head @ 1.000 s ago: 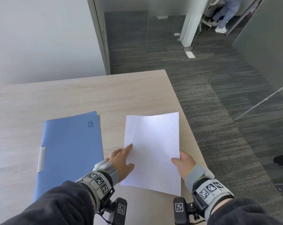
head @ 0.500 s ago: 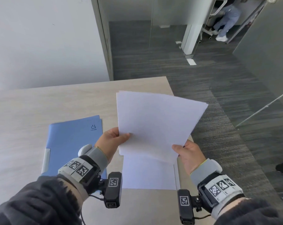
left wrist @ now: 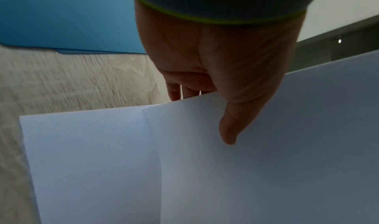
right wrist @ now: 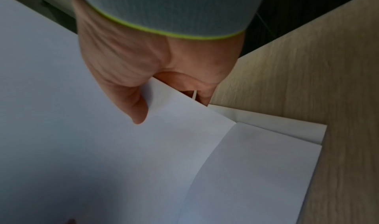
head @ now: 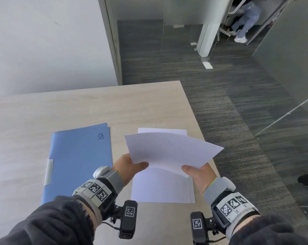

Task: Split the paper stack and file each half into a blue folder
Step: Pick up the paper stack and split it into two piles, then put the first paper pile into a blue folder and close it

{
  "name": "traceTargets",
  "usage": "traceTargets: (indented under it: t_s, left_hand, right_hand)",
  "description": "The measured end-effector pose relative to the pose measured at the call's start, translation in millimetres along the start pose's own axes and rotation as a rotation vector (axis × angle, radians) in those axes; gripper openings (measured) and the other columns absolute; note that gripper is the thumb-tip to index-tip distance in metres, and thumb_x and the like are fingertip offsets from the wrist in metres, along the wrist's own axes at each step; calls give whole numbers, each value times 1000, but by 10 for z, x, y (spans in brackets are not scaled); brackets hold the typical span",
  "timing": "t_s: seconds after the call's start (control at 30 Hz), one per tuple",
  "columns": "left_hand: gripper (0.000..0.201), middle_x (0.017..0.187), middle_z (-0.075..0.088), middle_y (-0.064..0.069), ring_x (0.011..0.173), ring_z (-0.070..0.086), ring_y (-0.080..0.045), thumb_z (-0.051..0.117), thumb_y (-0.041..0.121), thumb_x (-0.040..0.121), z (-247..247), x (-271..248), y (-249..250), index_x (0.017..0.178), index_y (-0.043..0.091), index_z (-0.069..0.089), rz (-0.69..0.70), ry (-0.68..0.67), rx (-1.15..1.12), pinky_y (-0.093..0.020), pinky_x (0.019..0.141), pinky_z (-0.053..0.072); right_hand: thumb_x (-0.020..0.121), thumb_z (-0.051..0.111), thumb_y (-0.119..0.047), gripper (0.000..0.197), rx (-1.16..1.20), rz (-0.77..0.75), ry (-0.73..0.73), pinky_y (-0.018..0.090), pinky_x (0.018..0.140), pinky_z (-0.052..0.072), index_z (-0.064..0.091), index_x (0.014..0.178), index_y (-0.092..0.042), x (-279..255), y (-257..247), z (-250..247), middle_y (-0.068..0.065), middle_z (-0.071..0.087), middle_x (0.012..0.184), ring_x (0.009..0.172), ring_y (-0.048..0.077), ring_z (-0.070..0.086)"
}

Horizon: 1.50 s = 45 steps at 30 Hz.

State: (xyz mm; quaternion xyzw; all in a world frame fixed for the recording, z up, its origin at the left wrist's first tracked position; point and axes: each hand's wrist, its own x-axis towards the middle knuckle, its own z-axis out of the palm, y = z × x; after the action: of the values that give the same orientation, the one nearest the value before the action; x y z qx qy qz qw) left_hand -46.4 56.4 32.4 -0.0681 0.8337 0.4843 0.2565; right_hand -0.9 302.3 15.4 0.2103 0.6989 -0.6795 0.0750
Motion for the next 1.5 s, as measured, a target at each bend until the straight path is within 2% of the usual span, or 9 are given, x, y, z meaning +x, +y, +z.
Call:
traceTargets:
  t_s: [0.27, 0.43, 0.6, 0.8, 0.93, 1.1, 1.2, 1.37, 1.5]
  left_hand:
    - [27, 101, 72, 1, 91, 65, -22, 60, 42, 89, 31, -4, -23, 112, 29, 67, -1, 13, 81, -31, 79, 46]
    - [19, 69, 65, 8, 60, 55, -16, 58, 46, 90, 2, 14, -114, 94, 30, 68, -29, 13, 47, -29, 64, 45]
    - [16, 88, 78, 7, 87, 71, -18, 64, 39, 89, -152, -49, -253, 89, 28, 76, -39, 16, -210, -30, 80, 52]
    - [13, 92, 78, 0, 85, 74, -19, 66, 26, 89, -538, -155, -705, 98, 18, 71, -148, 108, -319, -35, 80, 57]
    - [14, 86, 75, 3, 69, 70, -15, 64, 28, 90, -805, -226, -1062, 99, 19, 69, -210, 126, -292, -27, 57, 52]
    - [12, 64, 66, 1, 50, 56, -18, 64, 27, 85, -1323, -348, -1576, 78, 18, 68, -335, 188, -359, -27, 51, 44]
    - [9, 69, 67, -3, 52, 57, -19, 64, 21, 85, -1650, -349, -1849, 79, 18, 69, -399, 270, -390, -25, 46, 41]
    - [14, 89, 66, 1, 73, 59, -22, 61, 19, 82, -2058, -256, -2032, 96, 21, 65, -427, 485, -325, -41, 72, 55]
    - [41, 100, 65, 6, 86, 66, -22, 60, 21, 80, -2222, -140, -2096, 119, 30, 54, -435, 432, -310, -44, 83, 59]
  right_hand:
    - [83, 67, -4, 26, -85, 38, 45, 19, 69, 46, 66, 79, -30, -3, 80, -16, -8, 69, 87, 83, 12, 64]
    - [81, 68, -5, 23, -120, 69, 64, 30, 80, 48, 69, 77, -27, -19, 94, 12, -7, 71, 85, 85, 17, 66]
    - [85, 64, 1, 22, -60, 90, -76, 35, 84, 55, 73, 93, -18, -17, 8, 128, -2, 78, 90, 89, 21, 72]
    - [85, 62, -5, 22, -237, 124, -232, 45, 92, 54, 72, 96, -21, 53, 164, 714, 0, 77, 97, 95, 23, 71]
    - [85, 61, -8, 22, -311, 169, -250, 44, 93, 53, 71, 92, -26, 56, 331, 1123, -3, 77, 95, 94, 23, 70]
    - [87, 57, -2, 26, -334, 205, -308, 42, 92, 52, 69, 92, -25, 98, 409, 1774, 5, 75, 100, 97, 28, 68]
    - [88, 56, -1, 24, -338, 221, -298, 37, 86, 50, 66, 94, -22, 174, 433, 2125, 7, 72, 96, 95, 31, 66]
    - [89, 51, 5, 22, -313, 223, -270, 31, 70, 49, 66, 101, -7, 279, 404, 2524, 11, 68, 91, 84, 28, 62]
    - [86, 52, 3, 22, -371, 231, -219, 45, 84, 52, 68, 99, -4, 354, 497, 2768, 17, 71, 95, 83, 34, 63]
